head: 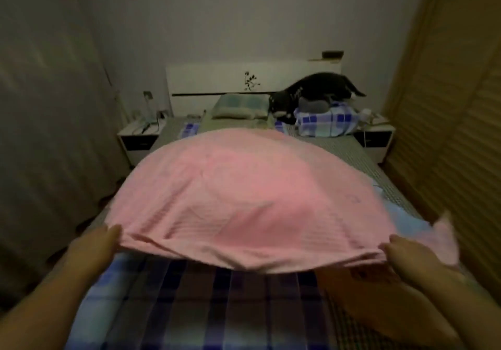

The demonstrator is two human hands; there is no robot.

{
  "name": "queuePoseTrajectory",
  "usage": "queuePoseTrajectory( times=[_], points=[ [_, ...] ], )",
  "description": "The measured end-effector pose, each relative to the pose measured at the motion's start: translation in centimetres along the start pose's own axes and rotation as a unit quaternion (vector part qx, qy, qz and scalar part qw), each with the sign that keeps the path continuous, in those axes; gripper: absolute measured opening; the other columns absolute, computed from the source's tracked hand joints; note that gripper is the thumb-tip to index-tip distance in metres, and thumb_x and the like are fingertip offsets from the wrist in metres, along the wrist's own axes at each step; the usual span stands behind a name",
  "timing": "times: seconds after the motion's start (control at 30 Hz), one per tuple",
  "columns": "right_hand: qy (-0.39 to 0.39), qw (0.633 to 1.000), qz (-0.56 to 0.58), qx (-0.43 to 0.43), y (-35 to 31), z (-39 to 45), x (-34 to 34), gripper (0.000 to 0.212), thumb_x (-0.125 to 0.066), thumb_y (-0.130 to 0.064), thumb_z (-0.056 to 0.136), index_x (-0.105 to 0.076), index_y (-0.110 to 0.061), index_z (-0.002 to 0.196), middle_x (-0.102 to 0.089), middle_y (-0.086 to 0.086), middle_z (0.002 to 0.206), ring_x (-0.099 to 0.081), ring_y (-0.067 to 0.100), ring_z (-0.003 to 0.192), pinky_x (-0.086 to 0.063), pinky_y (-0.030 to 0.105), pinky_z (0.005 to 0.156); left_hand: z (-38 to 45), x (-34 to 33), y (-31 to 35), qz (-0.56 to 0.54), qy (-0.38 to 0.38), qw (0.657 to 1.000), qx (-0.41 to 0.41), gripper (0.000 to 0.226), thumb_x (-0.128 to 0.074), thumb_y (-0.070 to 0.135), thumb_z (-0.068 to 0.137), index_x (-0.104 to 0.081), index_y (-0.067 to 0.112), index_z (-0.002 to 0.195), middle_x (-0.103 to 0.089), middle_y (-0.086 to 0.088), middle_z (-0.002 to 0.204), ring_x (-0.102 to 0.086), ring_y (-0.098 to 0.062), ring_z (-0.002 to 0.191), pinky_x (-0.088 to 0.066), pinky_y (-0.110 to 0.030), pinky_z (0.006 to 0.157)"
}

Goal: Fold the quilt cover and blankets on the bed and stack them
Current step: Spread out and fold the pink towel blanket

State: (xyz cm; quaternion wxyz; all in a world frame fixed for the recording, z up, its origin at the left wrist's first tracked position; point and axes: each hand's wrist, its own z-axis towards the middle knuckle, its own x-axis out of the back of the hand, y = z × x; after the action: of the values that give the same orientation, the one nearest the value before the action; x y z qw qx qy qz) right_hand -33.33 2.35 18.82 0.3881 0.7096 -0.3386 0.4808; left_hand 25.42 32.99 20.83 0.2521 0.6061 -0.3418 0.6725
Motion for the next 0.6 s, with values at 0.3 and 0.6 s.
queuePoseTrajectory(
  times=[0.3,0.6],
  points=[
    [-0.112,0.966,0.221,0.075,-8.3,-2.9,-11.4,0.026,-0.06,-0.022,0.092,-0.073,-0.033,0.111,-0.071,0.005,0.119,-0.064,0.018,0.112,-0.04,0.017,0.084,-9.8,-8.3,6.6,-0.007,-0.117,0.993,0.002,0.011,-0.065,0.025,0.078,-0.059,0.019,0.085,-0.065,-0.006,0.088,-0.067,-0.031,0.081,-0.054,-0.04,0.064],
    [-0.288,0.942,0.164,0.043,-12.1,-8.1,-18.1,0.062,-0.039,-0.074,0.088,-0.063,-0.019,0.107,-0.062,0.009,0.128,-0.061,0.026,0.116,-0.046,0.027,0.09,-18.8,-20.5,4.7,-0.062,-0.315,0.944,0.079,0.044,-0.037,0.043,0.097,-0.058,0.024,0.131,-0.061,-0.01,0.133,-0.061,-0.029,0.119,-0.048,-0.038,0.096]
  ],
)
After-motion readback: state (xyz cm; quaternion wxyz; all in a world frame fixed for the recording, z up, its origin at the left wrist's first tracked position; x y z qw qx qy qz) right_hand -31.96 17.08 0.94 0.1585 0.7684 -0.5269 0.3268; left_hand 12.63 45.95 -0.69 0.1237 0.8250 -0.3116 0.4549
